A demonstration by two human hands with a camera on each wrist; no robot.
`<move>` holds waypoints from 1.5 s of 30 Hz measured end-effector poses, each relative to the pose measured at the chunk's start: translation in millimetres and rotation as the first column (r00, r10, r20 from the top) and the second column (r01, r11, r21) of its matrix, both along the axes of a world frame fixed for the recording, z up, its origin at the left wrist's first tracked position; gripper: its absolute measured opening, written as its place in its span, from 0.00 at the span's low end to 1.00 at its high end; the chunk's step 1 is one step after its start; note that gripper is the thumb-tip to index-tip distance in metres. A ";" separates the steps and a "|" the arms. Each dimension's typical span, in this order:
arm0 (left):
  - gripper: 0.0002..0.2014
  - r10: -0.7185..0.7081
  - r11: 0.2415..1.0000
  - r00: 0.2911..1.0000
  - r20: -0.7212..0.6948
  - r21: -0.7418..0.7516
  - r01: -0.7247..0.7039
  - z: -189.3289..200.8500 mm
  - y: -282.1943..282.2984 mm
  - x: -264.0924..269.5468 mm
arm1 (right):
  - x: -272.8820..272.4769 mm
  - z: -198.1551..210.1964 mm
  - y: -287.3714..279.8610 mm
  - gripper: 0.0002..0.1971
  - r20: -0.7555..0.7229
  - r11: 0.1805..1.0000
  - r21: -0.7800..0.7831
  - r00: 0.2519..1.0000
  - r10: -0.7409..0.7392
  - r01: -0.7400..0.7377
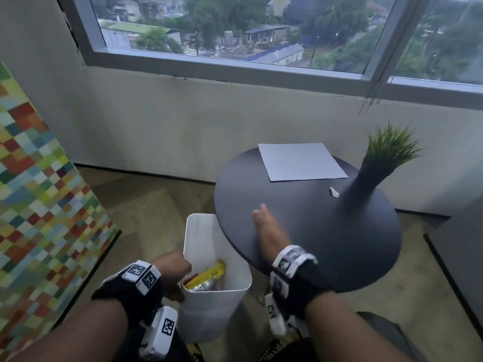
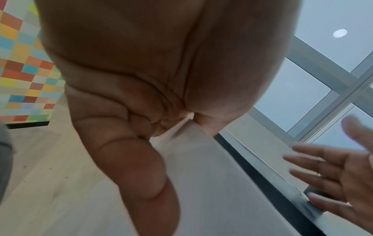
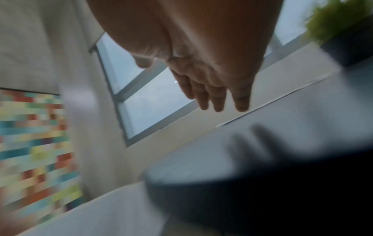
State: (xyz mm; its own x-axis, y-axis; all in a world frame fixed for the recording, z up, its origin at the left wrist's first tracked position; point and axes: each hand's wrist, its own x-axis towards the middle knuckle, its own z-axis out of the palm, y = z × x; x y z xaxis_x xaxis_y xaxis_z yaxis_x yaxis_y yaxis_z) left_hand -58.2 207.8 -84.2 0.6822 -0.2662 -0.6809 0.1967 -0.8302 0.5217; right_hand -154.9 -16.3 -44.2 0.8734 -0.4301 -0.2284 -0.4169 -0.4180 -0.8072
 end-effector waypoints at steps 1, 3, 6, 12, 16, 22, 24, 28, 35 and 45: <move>0.16 -0.007 1.000 1.000 -0.004 0.007 0.008 -1.9 0.4 1.0 | 3.1 0.3 -17.5 0.34 -0.019 0.991 -0.003 0.991 -0.136 0.136; 0.17 -0.019 1.000 1.000 -0.007 0.013 0.019 -5.3 1.7 3.0 | 8.0 -0.2 -60.5 0.35 -0.081 0.945 -0.075 0.942 -0.325 0.320; 0.17 -0.036 0.999 0.999 -0.009 0.013 0.037 -7.6 1.8 8.6 | 17.9 -16.9 -99.7 0.56 -0.264 0.914 -0.252 0.886 -0.381 0.318; 0.17 -0.122 0.991 0.992 -0.041 0.040 0.124 -5.3 1.7 8.2 | 50.5 -25.6 -39.0 0.50 -0.434 0.903 -0.372 0.900 0.037 -0.216; 0.18 -0.069 0.997 0.997 -0.022 0.021 0.070 -9.0 -0.3 9.7 | 38.0 -2.4 36.1 0.34 -0.422 0.878 -0.155 0.834 0.356 -0.453; 0.14 -0.096 0.994 0.995 -0.028 0.046 0.097 -1.8 -1.5 5.3 | 0.3 26.5 22.6 0.35 0.009 0.947 0.273 0.985 0.171 -0.167; 0.11 -0.129 0.988 0.991 -0.048 0.076 0.132 5.1 -1.4 0.2 | -11.6 29.8 -7.0 0.35 0.018 0.981 0.195 1.000 -0.002 -0.001; 0.15 -0.192 0.976 0.981 -0.008 0.107 0.191 -2.6 -4.4 -3.4 | -34.0 12.3 -49.0 0.33 -0.142 0.972 -0.091 0.963 -0.229 0.217; 0.18 -0.133 0.988 0.991 0.002 0.082 0.132 -18.9 -8.2 -4.1 | -22.6 -25.0 46.8 0.43 -0.335 0.908 -0.376 0.941 0.053 -0.185; 0.19 -0.359 0.905 0.931 0.069 0.267 0.330 -41.4 -13.3 31.4 | -52.1 4.5 -16.4 0.15 0.109 0.999 0.046 0.994 0.021 -0.027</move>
